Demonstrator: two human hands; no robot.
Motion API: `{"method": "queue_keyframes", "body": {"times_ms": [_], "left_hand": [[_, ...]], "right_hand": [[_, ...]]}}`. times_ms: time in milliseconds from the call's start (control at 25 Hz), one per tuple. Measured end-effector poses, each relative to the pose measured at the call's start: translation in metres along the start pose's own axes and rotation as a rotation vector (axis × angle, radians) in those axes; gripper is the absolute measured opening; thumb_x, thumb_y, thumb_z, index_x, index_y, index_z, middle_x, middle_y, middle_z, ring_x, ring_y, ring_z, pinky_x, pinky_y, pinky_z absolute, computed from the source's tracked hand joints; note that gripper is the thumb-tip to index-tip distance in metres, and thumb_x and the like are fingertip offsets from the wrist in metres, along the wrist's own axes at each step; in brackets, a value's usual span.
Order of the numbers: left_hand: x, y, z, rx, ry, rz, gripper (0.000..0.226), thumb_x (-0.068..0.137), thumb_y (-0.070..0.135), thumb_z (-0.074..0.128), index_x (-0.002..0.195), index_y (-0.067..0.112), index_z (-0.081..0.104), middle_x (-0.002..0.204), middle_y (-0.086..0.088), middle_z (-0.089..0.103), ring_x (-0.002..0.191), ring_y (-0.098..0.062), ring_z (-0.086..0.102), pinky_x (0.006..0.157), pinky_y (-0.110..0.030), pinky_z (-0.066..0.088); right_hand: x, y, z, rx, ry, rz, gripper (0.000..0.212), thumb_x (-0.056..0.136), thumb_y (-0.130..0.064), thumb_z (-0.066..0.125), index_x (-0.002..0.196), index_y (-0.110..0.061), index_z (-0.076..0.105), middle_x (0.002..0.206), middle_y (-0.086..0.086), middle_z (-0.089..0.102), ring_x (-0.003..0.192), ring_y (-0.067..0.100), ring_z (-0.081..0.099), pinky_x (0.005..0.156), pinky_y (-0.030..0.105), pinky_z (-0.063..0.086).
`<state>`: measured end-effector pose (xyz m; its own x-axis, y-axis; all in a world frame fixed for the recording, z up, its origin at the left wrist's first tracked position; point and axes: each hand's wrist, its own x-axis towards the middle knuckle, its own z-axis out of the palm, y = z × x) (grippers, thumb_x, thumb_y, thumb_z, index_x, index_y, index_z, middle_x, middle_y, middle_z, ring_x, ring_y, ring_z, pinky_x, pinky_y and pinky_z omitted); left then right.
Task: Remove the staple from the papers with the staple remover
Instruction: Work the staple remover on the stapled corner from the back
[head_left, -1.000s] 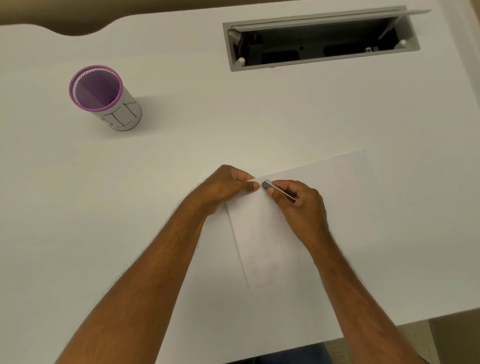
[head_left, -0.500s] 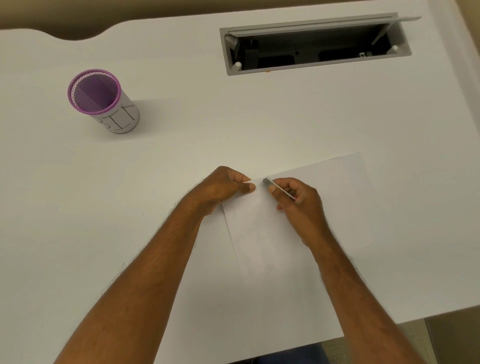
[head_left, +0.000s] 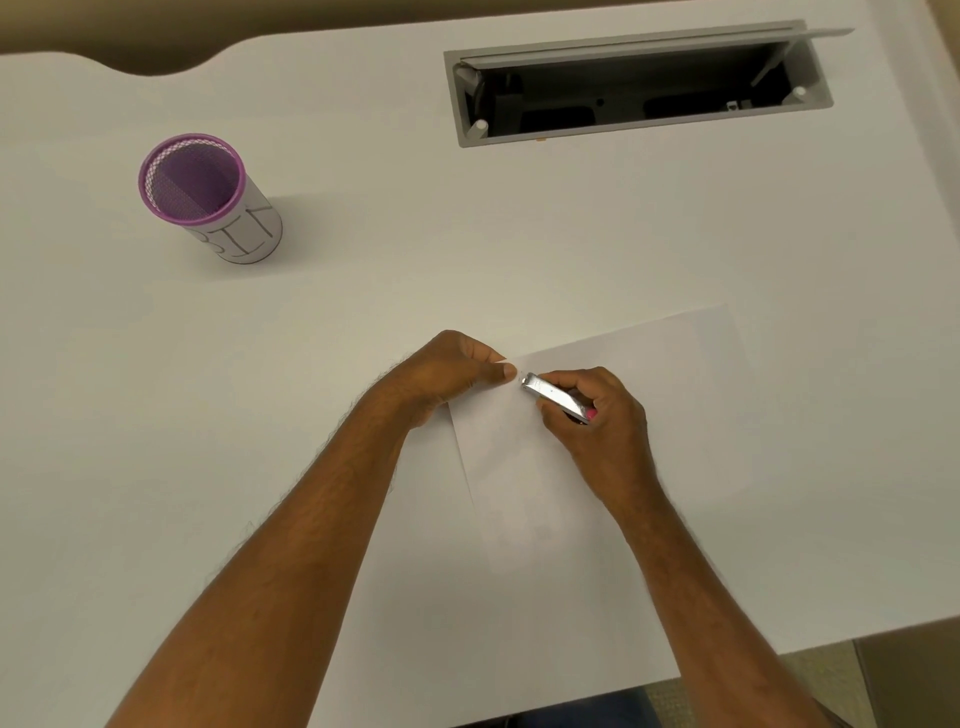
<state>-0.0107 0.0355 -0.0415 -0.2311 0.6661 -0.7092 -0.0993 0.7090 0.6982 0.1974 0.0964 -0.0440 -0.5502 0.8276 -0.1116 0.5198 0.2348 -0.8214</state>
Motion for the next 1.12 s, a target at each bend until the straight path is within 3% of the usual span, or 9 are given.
{"method": "queue_keyframes", "body": {"times_ms": [200, 600, 880, 1000, 1120], "left_hand": [[0.001, 0.000, 0.001, 0.001, 0.001, -0.003, 0.022, 0.089, 0.023, 0.077, 0.101, 0.004, 0.080, 0.106, -0.014, 0.079, 0.092, -0.021, 0.070, 0.089, -0.035, 0.056], [0.003, -0.001, 0.002, -0.005, 0.013, 0.012, 0.024, 0.088, 0.020, 0.079, 0.101, 0.000, 0.079, 0.106, -0.020, 0.077, 0.089, -0.021, 0.065, 0.084, -0.034, 0.052], [0.008, -0.005, 0.004, -0.003, 0.040, -0.002, 0.021, 0.086, 0.020, 0.080, 0.094, 0.000, 0.080, 0.084, -0.007, 0.073, 0.073, -0.013, 0.059, 0.069, -0.025, 0.047], [0.010, -0.007, 0.009, -0.015, 0.098, -0.036, 0.023, 0.084, 0.019, 0.080, 0.089, -0.003, 0.079, 0.081, -0.008, 0.072, 0.071, -0.015, 0.060, 0.068, -0.027, 0.048], [0.012, -0.007, 0.012, -0.019, 0.144, -0.052, 0.019, 0.081, 0.020, 0.081, 0.079, 0.001, 0.079, 0.074, -0.003, 0.072, 0.067, -0.014, 0.063, 0.063, -0.025, 0.049]], "right_hand": [[0.000, -0.001, 0.004, -0.021, 0.030, -0.013, 0.025, 0.085, -0.011, 0.080, 0.110, -0.014, 0.077, 0.101, -0.001, 0.072, 0.087, 0.007, 0.065, 0.076, 0.004, 0.045], [0.000, -0.001, 0.012, -0.011, 0.053, 0.015, 0.027, 0.086, -0.018, 0.080, 0.112, -0.013, 0.077, 0.097, -0.003, 0.066, 0.081, 0.001, 0.063, 0.074, 0.002, 0.048], [0.002, -0.001, 0.015, 0.004, 0.039, 0.013, 0.026, 0.085, -0.014, 0.081, 0.110, -0.021, 0.078, 0.096, -0.006, 0.068, 0.084, 0.000, 0.065, 0.073, 0.008, 0.050], [0.002, 0.000, 0.017, 0.009, 0.026, -0.002, 0.022, 0.082, -0.008, 0.081, 0.100, -0.021, 0.079, 0.095, -0.007, 0.068, 0.086, 0.010, 0.066, 0.077, 0.031, 0.057], [0.002, 0.001, 0.020, 0.010, -0.008, 0.041, 0.025, 0.079, -0.005, 0.083, 0.096, -0.023, 0.078, 0.099, -0.006, 0.070, 0.097, 0.021, 0.066, 0.086, 0.054, 0.054]]}}
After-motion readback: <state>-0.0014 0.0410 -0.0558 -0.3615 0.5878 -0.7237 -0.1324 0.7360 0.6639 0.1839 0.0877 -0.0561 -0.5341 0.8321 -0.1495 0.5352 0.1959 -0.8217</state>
